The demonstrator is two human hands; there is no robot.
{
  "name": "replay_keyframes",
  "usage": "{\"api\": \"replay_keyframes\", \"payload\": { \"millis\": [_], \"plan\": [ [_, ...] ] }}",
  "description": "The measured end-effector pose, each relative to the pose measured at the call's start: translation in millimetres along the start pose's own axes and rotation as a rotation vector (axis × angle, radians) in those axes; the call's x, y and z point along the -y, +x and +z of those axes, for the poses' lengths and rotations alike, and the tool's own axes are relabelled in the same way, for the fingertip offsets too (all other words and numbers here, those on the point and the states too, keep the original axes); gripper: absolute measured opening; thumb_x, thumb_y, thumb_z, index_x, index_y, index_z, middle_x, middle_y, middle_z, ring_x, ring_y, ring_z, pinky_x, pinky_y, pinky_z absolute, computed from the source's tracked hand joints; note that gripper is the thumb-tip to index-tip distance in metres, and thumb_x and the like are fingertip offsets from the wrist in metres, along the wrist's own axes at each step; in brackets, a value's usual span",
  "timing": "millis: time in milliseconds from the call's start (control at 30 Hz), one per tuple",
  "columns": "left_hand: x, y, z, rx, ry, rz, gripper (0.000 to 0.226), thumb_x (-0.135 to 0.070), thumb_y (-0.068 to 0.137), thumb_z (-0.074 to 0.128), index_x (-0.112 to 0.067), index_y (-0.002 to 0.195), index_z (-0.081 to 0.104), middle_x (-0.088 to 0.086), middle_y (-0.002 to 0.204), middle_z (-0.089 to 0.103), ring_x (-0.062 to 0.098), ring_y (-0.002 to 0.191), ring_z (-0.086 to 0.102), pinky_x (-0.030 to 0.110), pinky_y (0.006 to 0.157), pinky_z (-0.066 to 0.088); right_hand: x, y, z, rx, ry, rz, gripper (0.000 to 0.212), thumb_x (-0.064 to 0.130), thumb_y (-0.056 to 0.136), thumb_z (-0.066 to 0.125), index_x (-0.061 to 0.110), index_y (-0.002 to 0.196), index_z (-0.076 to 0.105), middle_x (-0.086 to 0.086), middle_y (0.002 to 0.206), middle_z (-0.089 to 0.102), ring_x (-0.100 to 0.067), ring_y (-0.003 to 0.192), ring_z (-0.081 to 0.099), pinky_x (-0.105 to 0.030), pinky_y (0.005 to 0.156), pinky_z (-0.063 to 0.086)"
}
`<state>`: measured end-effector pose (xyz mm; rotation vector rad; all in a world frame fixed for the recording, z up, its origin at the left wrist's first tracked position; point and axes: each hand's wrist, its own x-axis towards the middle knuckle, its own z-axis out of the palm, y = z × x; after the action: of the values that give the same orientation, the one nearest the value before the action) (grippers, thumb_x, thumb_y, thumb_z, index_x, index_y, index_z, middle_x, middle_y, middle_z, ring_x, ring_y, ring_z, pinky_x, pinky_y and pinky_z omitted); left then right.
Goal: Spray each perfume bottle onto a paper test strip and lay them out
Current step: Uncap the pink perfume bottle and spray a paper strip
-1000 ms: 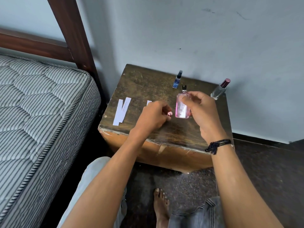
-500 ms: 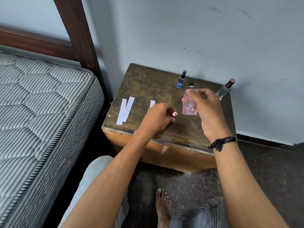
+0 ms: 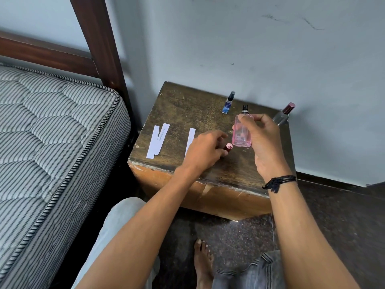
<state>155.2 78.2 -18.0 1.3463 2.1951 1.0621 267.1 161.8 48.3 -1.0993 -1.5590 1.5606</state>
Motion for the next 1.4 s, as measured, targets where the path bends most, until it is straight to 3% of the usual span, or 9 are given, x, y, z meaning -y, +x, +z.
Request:
{"api": "replay_keyframes", "payload": {
  "millis": [233,400,467,567,667,767,967,1233,1400],
  "plan": [
    [42,11,-89,-0.142,-0.076,-0.106,0.015,-0.011,0.09,0.068,-0.024,0.096,0.073,-0.012,0.098,0.068,0.008,0.094,0.064,0.028,0.09,0.052,-4,-7,16,0.088,0.017,0.022,0.018,0.029,0.094,0.074,0.014,0.096,0.063,-0.002,0.09,0.077,-0.026,0.088,0.075,-0.04,0.074,0.06],
    [75,10,-102,0.048,0.032,0.022,0.028,-0.016,0.084,0.076,-0.023,0.111,0.072,-0.001,0.122,0.063,0.02,0.122,0.054,0.046,0.109,0.041,-10,-12,37,0.141,0.023,0.094,0.022,0.036,0.1,0.065,0.018,0.102,0.053,-0.003,0.102,0.07,-0.023,0.064,0.07,-0.035,0.061,0.06],
    [77,10,-99,0.132,0.083,0.044,0.037,-0.019,0.087,0.074,-0.022,0.123,0.068,0.003,0.138,0.055,0.026,0.141,0.037,0.05,0.12,0.023,-13,-14,41,0.174,-0.01,0.104,0.029,0.04,0.101,0.062,0.016,0.109,0.05,-0.001,0.105,0.067,-0.02,0.058,0.064,-0.031,0.057,0.056],
    [74,5,-94,0.226,0.149,-0.022,0.054,-0.029,0.088,0.073,-0.025,0.139,0.055,0.0,0.161,0.026,0.022,0.153,-0.01,0.043,0.123,-0.001,-19,-16,46,0.244,-0.102,0.103,0.035,0.046,0.102,0.057,0.017,0.12,0.047,-0.002,0.107,0.064,-0.015,0.06,0.056,-0.029,0.06,0.053],
    [72,4,-88,0.299,0.232,-0.049,0.07,-0.043,0.083,0.075,-0.033,0.145,0.044,-0.005,0.167,0.007,0.021,0.149,-0.027,0.054,0.12,-0.011,-24,-18,50,0.3,-0.119,0.123,0.033,0.044,0.105,0.052,0.026,0.133,0.049,-0.012,0.11,0.066,-0.017,0.065,0.058,-0.029,0.059,0.053],
    [71,5,-85,0.326,0.292,-0.08,0.074,-0.046,0.082,0.075,-0.037,0.147,0.04,-0.008,0.167,-0.002,0.024,0.147,-0.031,0.061,0.118,-0.013,-27,-18,52,0.372,-0.069,0.17,0.036,0.037,0.108,0.048,0.036,0.144,0.048,-0.013,0.107,0.065,-0.021,0.068,0.059,-0.034,0.064,0.056],
    [74,5,-84,0.374,0.322,-0.114,0.077,-0.046,0.082,0.076,-0.038,0.148,0.038,-0.009,0.167,-0.006,0.024,0.147,-0.032,0.06,0.119,-0.011,-29,-17,53,0.398,-0.02,0.211,0.035,0.035,0.105,0.056,0.037,0.14,0.056,-0.011,0.103,0.063,-0.024,0.069,0.064,-0.037,0.065,0.059],
    [74,5,-79,0.379,0.326,-0.134,0.079,-0.045,0.079,0.078,-0.04,0.147,0.038,-0.009,0.167,-0.006,0.024,0.147,-0.033,0.061,0.119,-0.012,-42,-12,53,0.32,-0.537,0.007,0.038,0.043,0.102,0.056,0.038,0.139,0.052,0.002,0.105,0.068,-0.012,0.06,0.067,-0.026,0.055,0.058],
    [72,6,-80,0.38,0.301,-0.138,0.079,-0.044,0.079,0.079,-0.042,0.146,0.038,-0.009,0.167,-0.005,0.024,0.147,-0.032,0.06,0.118,-0.015,-48,-10,53,0.368,-0.793,-0.144,0.036,0.048,0.097,0.056,0.048,0.133,0.051,0.011,0.118,0.061,-0.02,0.104,0.066,-0.044,0.084,0.058]
  ]
}}
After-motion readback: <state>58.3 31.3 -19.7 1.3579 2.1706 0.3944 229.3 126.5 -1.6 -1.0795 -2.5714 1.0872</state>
